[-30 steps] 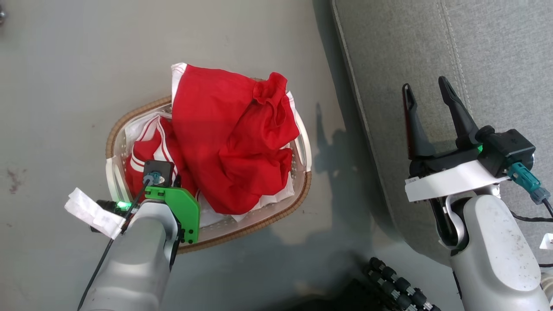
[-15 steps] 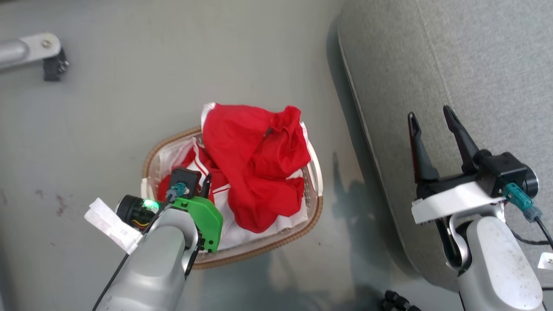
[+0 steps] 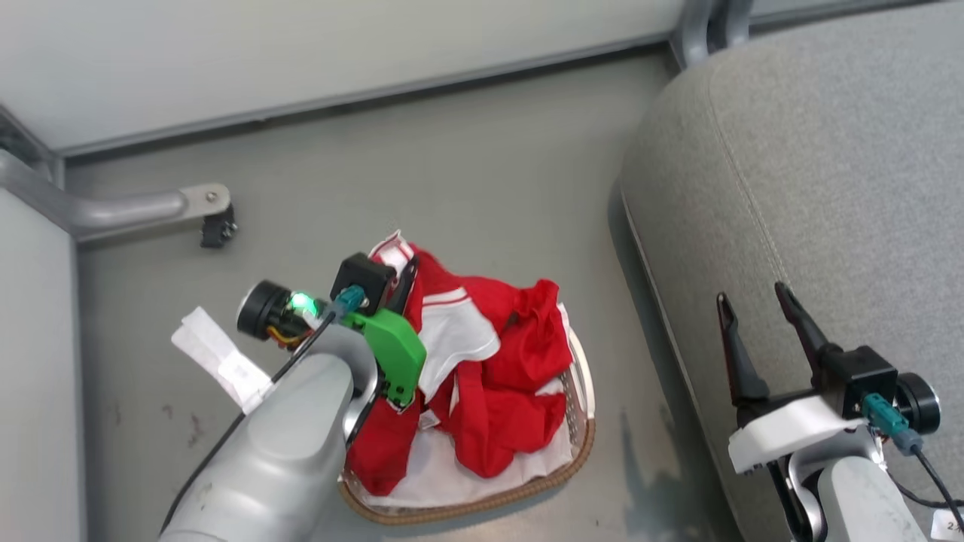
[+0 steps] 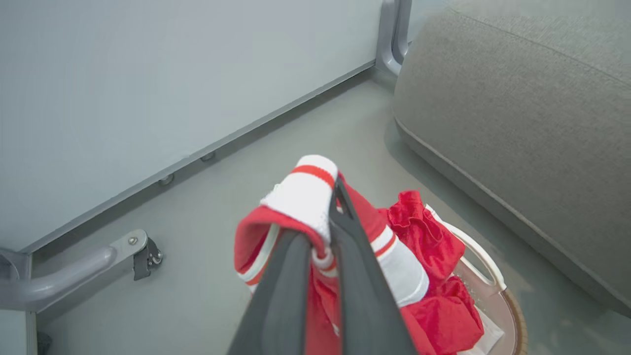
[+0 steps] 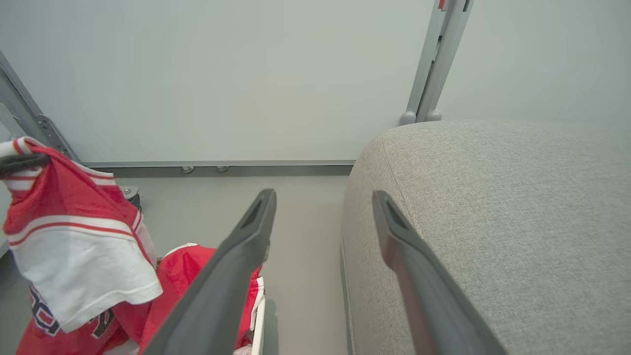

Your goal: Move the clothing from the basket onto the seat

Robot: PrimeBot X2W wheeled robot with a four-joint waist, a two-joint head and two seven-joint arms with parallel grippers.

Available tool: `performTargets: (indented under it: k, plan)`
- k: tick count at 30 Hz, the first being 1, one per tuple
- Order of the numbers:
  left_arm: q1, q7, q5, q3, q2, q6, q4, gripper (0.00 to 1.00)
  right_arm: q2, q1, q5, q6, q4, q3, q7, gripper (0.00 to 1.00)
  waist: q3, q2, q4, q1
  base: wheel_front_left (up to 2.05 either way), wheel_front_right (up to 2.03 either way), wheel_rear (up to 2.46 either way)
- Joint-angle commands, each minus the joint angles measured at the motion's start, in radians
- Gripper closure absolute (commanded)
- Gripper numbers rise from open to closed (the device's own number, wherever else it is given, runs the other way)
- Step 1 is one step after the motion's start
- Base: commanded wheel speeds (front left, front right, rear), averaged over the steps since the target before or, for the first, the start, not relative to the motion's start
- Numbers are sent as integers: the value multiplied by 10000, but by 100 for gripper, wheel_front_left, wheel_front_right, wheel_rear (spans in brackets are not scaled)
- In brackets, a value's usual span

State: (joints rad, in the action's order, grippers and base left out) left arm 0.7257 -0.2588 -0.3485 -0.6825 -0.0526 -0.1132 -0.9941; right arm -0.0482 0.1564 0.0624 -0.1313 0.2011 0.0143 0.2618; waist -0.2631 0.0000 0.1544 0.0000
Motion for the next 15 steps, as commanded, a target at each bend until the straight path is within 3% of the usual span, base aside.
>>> performTargets:
  k: [1, 15]
  plan:
    - [244, -73, 149, -75, -117, -16, 132, 100, -42, -251, -111, 10, 40, -7, 49, 0, 1213, 0, -529, 0, 0, 0, 0]
    - [2319, 521, 550, -970, -940, -169, 1499, 100, -42, -1064, -330, 10, 138, -362, 49, 0, 2705, 0, -487, 0, 0, 0, 0]
